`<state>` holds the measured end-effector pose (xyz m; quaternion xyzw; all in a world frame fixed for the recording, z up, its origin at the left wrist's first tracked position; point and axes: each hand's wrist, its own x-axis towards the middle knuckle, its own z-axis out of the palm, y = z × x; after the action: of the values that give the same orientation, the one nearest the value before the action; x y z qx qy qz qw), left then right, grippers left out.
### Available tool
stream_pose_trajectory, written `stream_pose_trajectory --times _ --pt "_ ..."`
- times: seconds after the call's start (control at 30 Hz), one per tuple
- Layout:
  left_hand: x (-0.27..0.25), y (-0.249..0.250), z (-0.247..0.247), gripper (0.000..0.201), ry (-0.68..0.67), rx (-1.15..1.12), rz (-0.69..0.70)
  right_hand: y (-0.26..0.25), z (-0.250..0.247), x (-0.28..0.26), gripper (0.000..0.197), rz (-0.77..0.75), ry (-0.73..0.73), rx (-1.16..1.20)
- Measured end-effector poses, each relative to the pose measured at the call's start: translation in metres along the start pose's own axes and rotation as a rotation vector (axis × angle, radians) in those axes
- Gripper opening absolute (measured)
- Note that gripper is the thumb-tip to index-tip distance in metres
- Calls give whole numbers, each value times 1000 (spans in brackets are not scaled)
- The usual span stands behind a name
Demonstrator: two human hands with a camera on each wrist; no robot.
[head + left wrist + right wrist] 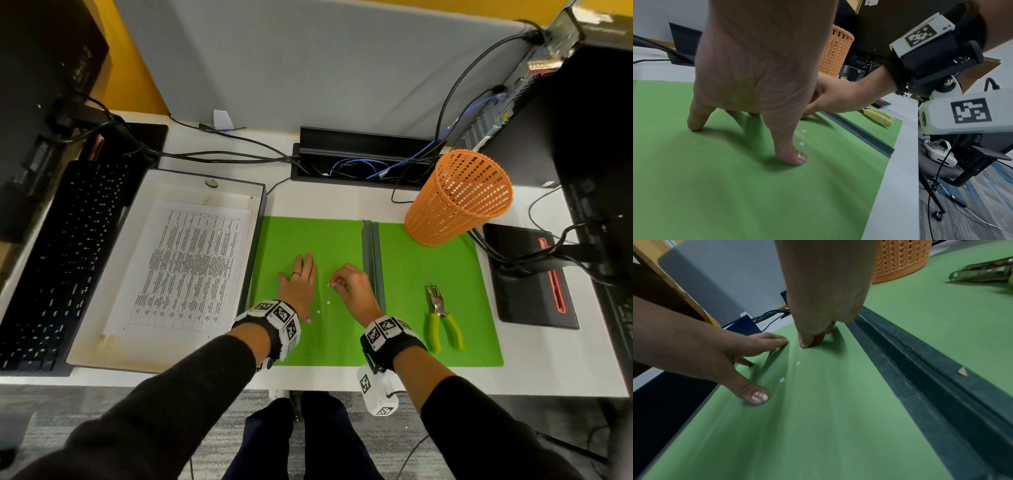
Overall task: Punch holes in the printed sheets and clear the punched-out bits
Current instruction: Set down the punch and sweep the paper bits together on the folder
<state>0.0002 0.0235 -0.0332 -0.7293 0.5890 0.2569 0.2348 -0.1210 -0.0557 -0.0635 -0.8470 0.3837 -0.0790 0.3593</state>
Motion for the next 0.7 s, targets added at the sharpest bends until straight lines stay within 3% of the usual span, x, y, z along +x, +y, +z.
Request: stream_pose_trajectory --times 0.27,0.7 --pt "-1 2 0 128 4 8 -8 3 -2 1 7 -4 -14 24" --pt "-2 4 -2 126 7 29 -24 2 5 0 12 -125 -45 -226"
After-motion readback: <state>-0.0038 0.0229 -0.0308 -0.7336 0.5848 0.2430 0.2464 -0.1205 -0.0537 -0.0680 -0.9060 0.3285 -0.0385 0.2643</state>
